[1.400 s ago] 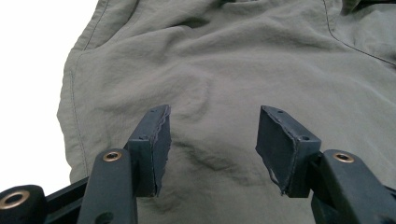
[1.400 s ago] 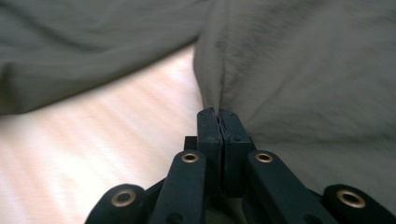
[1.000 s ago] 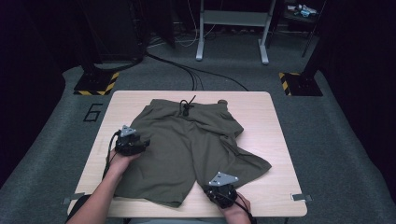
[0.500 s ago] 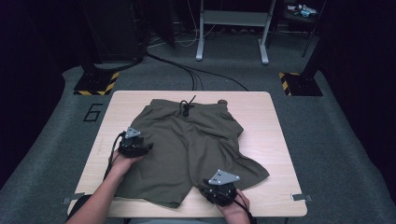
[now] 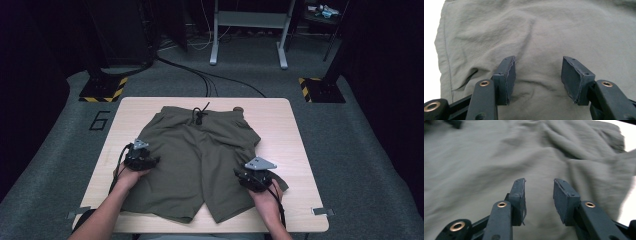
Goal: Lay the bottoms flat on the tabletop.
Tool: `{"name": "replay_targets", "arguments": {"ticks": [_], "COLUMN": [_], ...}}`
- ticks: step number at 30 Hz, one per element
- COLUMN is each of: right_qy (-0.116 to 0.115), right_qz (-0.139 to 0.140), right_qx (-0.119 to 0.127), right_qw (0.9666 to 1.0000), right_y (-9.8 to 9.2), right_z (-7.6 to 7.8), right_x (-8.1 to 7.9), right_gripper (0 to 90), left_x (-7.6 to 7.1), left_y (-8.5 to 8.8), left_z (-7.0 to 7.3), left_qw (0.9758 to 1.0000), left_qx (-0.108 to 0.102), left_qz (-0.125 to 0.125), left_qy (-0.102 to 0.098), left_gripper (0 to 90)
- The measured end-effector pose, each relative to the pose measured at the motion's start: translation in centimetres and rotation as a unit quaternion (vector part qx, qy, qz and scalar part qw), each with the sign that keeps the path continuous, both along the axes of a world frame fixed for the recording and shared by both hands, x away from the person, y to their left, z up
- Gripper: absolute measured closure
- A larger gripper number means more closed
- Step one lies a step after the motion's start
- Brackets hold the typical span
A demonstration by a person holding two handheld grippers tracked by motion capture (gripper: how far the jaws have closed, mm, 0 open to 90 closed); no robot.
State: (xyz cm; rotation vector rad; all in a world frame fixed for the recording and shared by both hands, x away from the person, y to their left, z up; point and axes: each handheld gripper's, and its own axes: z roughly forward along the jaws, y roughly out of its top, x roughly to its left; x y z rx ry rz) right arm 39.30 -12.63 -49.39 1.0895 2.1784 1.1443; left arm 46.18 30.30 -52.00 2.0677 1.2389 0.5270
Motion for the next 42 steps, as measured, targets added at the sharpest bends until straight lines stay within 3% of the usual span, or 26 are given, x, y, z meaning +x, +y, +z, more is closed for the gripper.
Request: {"name": "replay_targets", "arguments": {"ticks": [2, 4, 6, 7, 9, 11, 16, 21, 26, 27, 28, 29, 30, 32, 34, 35, 37, 42], "right_qy": [0.005, 0.024, 0.031, 0.039, 0.042, 0.050, 0.052, 0.049, 0.056, 0.056, 0.057, 0.063, 0.068, 0.058, 0.031, 0.031, 0.014, 0.005], "right_qz": [-0.004, -0.018, -0.022, -0.026, -0.022, -0.022, -0.032, -0.026, -0.040, -0.040, -0.039, -0.039, -0.034, -0.041, -0.040, -0.040, -0.039, -0.037], "right_qx": [-0.012, -0.018, -0.018, -0.029, -0.044, -0.044, -0.018, -0.018, -0.018, -0.016, -0.021, -0.022, -0.022, -0.011, -0.002, -0.002, 0.000, 0.002], "right_qw": [0.9999, 0.9994, 0.9991, 0.9985, 0.9979, 0.9976, 0.9980, 0.9983, 0.9975, 0.9975, 0.9974, 0.9970, 0.9969, 0.9974, 0.9987, 0.9987, 0.9991, 0.9993], "right_y": [-0.6, -1.0, -1.2, -1.5, -1.8, -2.1, -3.5, -5.6, -7.1, -7.3, -7.4, -7.4, -7.4, -7.3, -7.1, -7.1, -6.2, -4.9], "right_z": [-0.5, -1.3, -1.6, -2.1, -2.4, -2.8, -3.2, -3.3, -3.2, -3.2, -3.1, -3.0, -2.8, -2.6, -1.9, -1.9, -1.2, -0.8], "right_x": [1.3, 2.1, 2.5, 2.5, 2.3, 2.0, 1.2, 0.1, -1.3, -1.5, -1.6, -1.6, -1.6, -1.5, -1.0, -1.0, 0.3, 2.6], "right_gripper": [58.5, 57.3, 57.3, 57.7, 57.4, 56.0, 54.8, 53.1, 48.1, 48.3, 50.8, 55.5, 56.4, 57.7, 62.7, 62.7, 66.3, 67.0], "left_x": [0.0, -0.2, -0.3, -0.3, -0.5, -0.6, -1.1, -1.6, -1.7, -1.7, -1.6, -1.6, -1.6, -1.6, -1.5, -1.5, -1.4, -0.5], "left_y": [0.1, 0.3, 0.5, 0.7, 1.0, 1.1, 1.5, 1.9, 2.0, 2.1, 2.2, 2.2, 2.2, 2.3, 2.3, 2.3, 2.2, 1.8], "left_z": [0.0, -0.1, 0.0, -0.1, -0.1, -0.1, 0.0, 0.0, 0.1, 0.1, 0.2, 0.2, 0.2, 0.5, 0.7, 0.7, 0.8, 0.8], "left_qw": [1.0000, 0.9999, 0.9999, 0.9999, 0.9997, 0.9997, 0.9996, 0.9997, 0.9997, 0.9996, 0.9983, 0.9972, 0.9972, 0.9971, 0.9967, 0.9967, 0.9961, 0.9973], "left_qx": [-0.001, -0.003, -0.002, -0.004, -0.007, -0.003, -0.002, -0.002, -0.008, -0.014, -0.049, -0.064, -0.064, -0.063, -0.064, -0.064, -0.070, -0.058], "left_qz": [0.004, 0.010, 0.012, 0.015, 0.024, 0.022, 0.027, 0.025, 0.023, 0.023, 0.026, 0.035, 0.035, 0.043, 0.048, 0.048, 0.050, 0.043], "left_qy": [-0.001, -0.005, -0.001, -0.002, -0.006, -0.002, -0.001, 0.002, 0.007, 0.012, 0.019, 0.013, 0.013, 0.001, -0.013, -0.013, -0.019, -0.006], "left_gripper": [45.2, 45.5, 45.6, 45.9, 46.1, 46.1, 46.1, 46.0, 45.7, 45.4, 45.2, 45.2, 45.1, 45.2, 45.2, 45.2, 45.2, 45.1]}}
